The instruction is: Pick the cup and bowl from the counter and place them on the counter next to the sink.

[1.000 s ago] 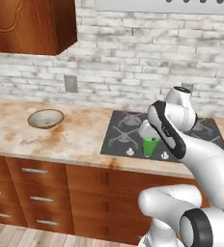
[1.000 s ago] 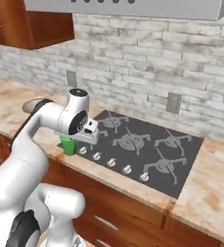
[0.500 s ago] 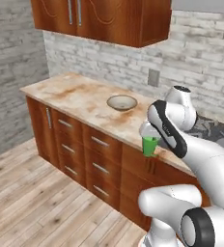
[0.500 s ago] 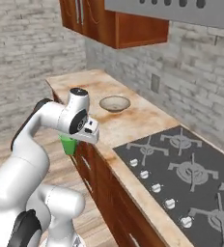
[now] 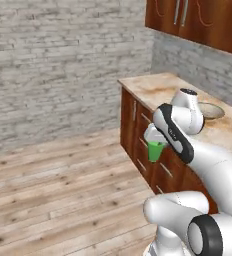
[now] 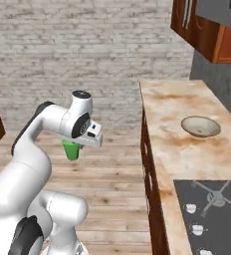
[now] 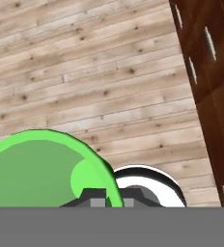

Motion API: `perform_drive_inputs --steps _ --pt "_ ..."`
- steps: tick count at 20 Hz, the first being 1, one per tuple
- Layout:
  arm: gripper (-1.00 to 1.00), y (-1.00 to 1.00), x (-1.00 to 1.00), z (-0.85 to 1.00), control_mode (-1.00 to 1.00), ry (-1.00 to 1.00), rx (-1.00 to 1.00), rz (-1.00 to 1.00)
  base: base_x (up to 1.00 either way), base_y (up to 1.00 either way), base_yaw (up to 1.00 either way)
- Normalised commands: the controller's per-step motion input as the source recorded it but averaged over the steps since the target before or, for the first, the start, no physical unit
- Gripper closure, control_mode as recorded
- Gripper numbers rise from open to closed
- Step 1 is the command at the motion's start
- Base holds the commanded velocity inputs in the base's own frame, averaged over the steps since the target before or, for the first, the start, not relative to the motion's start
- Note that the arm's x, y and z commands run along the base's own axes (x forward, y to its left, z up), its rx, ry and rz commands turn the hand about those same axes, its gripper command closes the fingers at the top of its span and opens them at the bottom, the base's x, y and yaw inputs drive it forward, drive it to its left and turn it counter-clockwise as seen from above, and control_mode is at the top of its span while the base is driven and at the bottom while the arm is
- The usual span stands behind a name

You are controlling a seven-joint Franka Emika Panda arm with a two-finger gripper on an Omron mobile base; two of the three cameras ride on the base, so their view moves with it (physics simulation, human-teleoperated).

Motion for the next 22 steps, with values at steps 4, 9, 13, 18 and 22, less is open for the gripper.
perform_drive_inputs --steps 4,9,13,18,22 --pt "1.00 0.00 0.00 0.00 1.00 0.00 0.00 0.00 -0.10 -0.11 0.86" --pt "1.00 0.00 0.00 0.00 1.00 0.00 0.00 0.00 -0.12 -0.13 0.87" --pt "1.00 0.00 0.00 0.00 1.00 0.00 0.00 0.00 -0.23 -0.12 0.86" --pt "1.00 0.00 0.00 0.00 1.00 0.00 0.00 0.00 -0.21 0.00 0.82" --pt "1.00 0.00 0.00 0.00 1.00 0.00 0.00 0.00 -0.09 0.00 0.80"
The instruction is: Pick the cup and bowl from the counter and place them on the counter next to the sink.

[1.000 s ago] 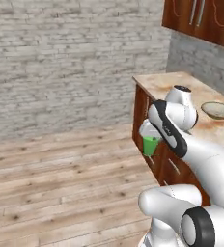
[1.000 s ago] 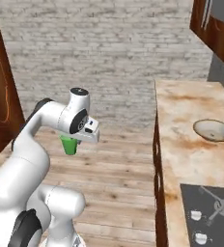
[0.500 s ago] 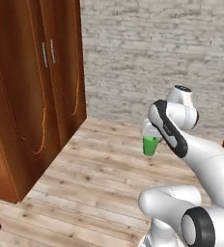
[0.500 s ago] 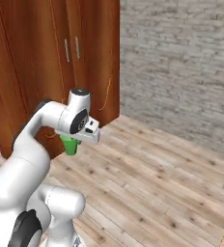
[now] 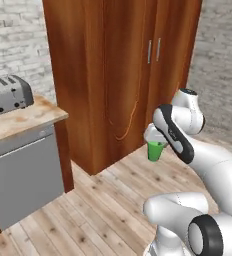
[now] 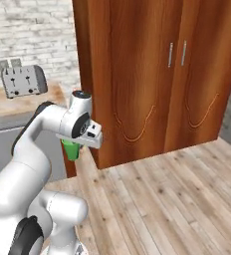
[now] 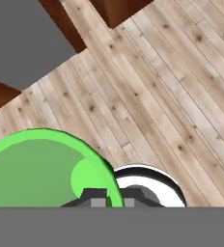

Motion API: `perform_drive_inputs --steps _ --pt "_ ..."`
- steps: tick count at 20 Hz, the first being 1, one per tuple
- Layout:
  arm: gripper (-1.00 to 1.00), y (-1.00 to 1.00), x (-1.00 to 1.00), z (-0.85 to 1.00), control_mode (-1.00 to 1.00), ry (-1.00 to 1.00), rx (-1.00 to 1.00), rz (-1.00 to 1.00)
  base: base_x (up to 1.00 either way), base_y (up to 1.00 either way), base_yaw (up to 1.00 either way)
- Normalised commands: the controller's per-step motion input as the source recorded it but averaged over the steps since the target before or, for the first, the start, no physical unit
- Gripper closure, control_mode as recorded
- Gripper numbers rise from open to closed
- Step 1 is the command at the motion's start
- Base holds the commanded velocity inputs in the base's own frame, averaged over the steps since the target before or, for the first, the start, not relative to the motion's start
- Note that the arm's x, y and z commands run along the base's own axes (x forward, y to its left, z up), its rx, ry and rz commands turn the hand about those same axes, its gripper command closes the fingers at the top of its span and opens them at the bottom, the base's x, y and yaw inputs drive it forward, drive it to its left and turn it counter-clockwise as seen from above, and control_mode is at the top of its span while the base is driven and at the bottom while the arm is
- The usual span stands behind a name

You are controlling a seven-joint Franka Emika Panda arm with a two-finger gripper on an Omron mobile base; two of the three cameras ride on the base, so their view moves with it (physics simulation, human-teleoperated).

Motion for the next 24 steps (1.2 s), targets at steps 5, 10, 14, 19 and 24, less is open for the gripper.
perform_drive_inputs --steps 5,10,14,19,24 --pt "1.00 0.00 0.00 0.00 1.00 0.00 0.00 0.00 0.13 0.08 0.62" --pt "1.00 0.00 0.00 0.00 1.00 0.00 0.00 0.00 0.68 0.63 0.17" --pt "1.00 0.00 0.00 0.00 1.00 0.00 0.00 0.00 0.53 0.80 0.04" --pt "1.00 0.00 0.00 0.00 1.00 0.00 0.00 0.00 0.55 0.75 0.05" --pt "1.00 0.00 0.00 0.00 1.00 0.00 0.00 0.00 0.96 0.76 0.14"
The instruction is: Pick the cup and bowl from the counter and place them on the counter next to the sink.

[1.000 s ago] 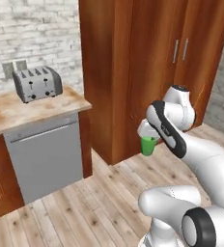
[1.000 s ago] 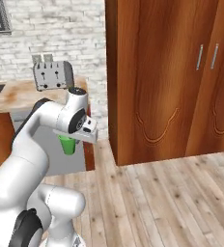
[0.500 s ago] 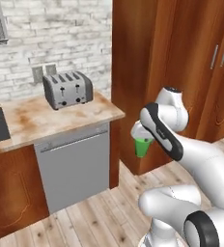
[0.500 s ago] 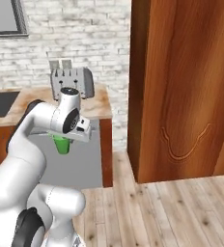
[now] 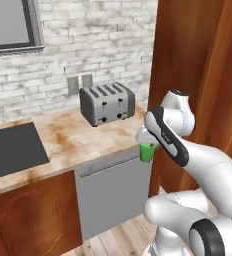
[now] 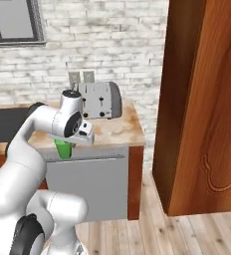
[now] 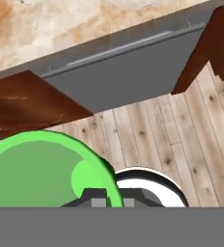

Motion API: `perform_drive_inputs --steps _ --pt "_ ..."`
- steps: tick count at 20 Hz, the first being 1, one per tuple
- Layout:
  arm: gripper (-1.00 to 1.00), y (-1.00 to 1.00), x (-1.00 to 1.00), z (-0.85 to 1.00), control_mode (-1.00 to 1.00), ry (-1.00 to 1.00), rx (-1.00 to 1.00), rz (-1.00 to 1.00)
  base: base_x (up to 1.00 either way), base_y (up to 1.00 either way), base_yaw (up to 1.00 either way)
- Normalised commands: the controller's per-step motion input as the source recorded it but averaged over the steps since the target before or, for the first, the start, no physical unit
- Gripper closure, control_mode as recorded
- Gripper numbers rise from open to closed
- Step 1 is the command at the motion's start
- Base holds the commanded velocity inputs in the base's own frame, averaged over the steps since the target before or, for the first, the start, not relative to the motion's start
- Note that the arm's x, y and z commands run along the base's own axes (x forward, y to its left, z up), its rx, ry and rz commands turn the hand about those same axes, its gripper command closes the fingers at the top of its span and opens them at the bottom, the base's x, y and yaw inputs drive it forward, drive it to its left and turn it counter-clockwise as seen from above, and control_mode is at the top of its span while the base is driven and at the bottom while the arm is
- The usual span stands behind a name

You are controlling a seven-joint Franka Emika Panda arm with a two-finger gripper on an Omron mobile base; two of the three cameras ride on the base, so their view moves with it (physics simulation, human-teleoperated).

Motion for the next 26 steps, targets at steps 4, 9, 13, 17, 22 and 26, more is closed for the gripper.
perform_drive_inputs --steps 4,9,13,17,22,26 --pt "1.00 0.00 0.00 0.00 1.00 0.00 0.00 0.00 0.93 0.69 0.18" --pt "1.00 0.00 0.00 0.00 1.00 0.00 0.00 0.00 0.51 0.59 0.18" --pt "1.00 0.00 0.00 0.00 1.00 0.00 0.00 0.00 0.13 0.80 0.03" --pt "1.00 0.00 0.00 0.00 1.00 0.00 0.00 0.00 0.19 0.74 0.01" --pt "1.00 0.00 0.00 0.00 1.00 0.00 0.00 0.00 0.24 0.78 0.00" --pt "1.00 0.00 0.00 0.00 1.00 0.00 0.00 0.00 0.94 0.09 0.12"
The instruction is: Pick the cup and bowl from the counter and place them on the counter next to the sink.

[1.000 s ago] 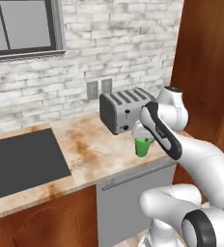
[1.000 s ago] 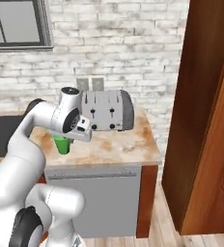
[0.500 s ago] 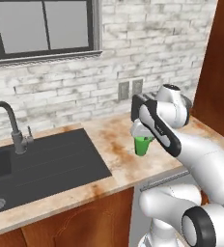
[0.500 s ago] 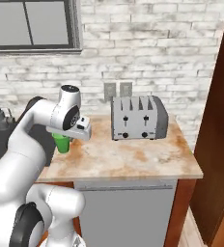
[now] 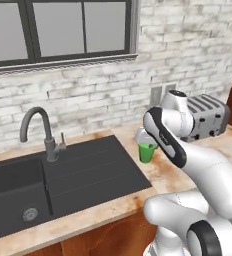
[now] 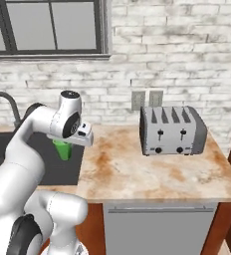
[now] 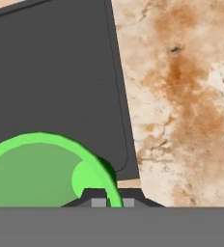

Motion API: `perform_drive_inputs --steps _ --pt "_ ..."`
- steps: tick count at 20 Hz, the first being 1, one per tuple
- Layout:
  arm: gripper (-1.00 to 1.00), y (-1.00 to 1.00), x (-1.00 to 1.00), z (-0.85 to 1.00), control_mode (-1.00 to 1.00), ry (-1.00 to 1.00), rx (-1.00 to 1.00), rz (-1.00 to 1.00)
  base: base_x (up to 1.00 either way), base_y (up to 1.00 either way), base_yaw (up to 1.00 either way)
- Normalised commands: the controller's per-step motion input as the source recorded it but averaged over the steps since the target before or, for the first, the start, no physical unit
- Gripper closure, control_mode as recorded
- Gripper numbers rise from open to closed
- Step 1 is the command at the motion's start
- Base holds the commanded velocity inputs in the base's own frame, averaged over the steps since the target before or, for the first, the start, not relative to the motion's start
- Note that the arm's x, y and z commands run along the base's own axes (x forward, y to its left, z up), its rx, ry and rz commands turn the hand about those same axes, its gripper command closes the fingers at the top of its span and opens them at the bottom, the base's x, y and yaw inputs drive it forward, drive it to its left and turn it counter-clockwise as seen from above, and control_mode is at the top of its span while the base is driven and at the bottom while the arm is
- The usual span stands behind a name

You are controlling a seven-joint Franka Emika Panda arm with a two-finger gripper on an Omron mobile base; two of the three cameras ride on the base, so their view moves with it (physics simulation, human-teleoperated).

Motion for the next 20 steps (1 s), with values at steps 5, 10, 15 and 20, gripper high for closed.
perform_drive_inputs --steps 5,10,15,20 --pt "1.00 0.00 0.00 0.00 1.00 0.00 0.00 0.00 0.76 -0.15 0.22" --pt "1.00 0.00 0.00 0.00 1.00 0.00 0.00 0.00 0.15 -0.03 0.12" --pt "1.00 0.00 0.00 0.00 1.00 0.00 0.00 0.00 0.03 0.70 0.00" --pt "1.00 0.00 0.00 0.00 1.00 0.00 0.00 0.00 0.00 0.14 -0.01"
